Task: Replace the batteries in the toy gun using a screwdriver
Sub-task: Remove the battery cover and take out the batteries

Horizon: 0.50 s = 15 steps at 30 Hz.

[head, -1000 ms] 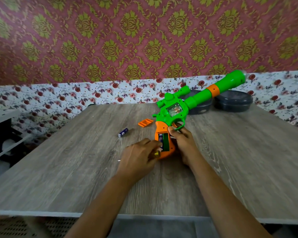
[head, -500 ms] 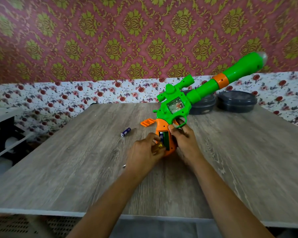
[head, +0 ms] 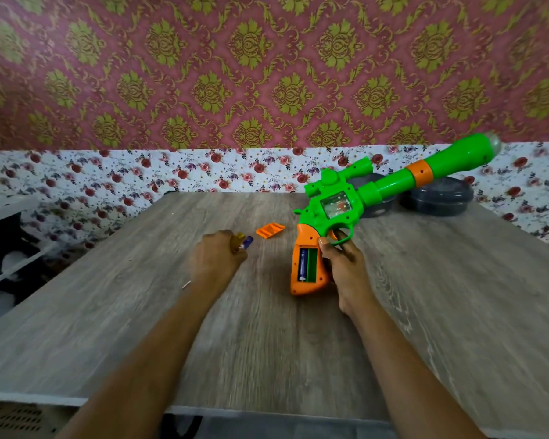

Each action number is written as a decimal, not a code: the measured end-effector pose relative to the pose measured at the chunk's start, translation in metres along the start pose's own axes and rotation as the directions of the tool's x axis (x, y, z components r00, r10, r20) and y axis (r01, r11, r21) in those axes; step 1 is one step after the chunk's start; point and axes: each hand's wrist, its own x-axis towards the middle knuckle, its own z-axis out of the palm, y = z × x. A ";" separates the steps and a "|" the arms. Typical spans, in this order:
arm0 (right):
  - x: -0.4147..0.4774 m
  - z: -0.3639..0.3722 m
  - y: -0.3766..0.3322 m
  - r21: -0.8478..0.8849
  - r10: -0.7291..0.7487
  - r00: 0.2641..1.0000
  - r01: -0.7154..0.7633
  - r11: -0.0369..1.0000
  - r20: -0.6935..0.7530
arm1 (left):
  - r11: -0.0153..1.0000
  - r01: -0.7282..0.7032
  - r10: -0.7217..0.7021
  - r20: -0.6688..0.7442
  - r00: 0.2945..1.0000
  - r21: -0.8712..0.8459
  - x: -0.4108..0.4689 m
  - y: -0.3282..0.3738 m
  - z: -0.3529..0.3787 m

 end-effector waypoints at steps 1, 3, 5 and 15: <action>0.000 0.000 0.000 -0.007 0.000 1.000 0.000 1.000 0.003 | 0.998 0.013 -0.014 0.015 1.000 0.056 0.006 -0.002 0.001; 0.000 -0.001 0.002 -0.013 -0.006 1.000 0.006 1.000 0.015 | 0.985 0.022 -0.029 0.036 0.999 0.173 0.010 -0.007 0.006; 0.001 -0.001 0.002 -0.012 -0.011 1.000 0.011 1.000 0.025 | 0.973 0.018 -0.029 0.045 0.999 0.231 0.011 -0.010 0.012; 0.000 0.000 0.001 -0.025 -0.040 0.999 0.041 0.999 0.037 | 0.998 -0.006 0.005 -0.018 1.000 -0.064 0.001 0.006 -0.005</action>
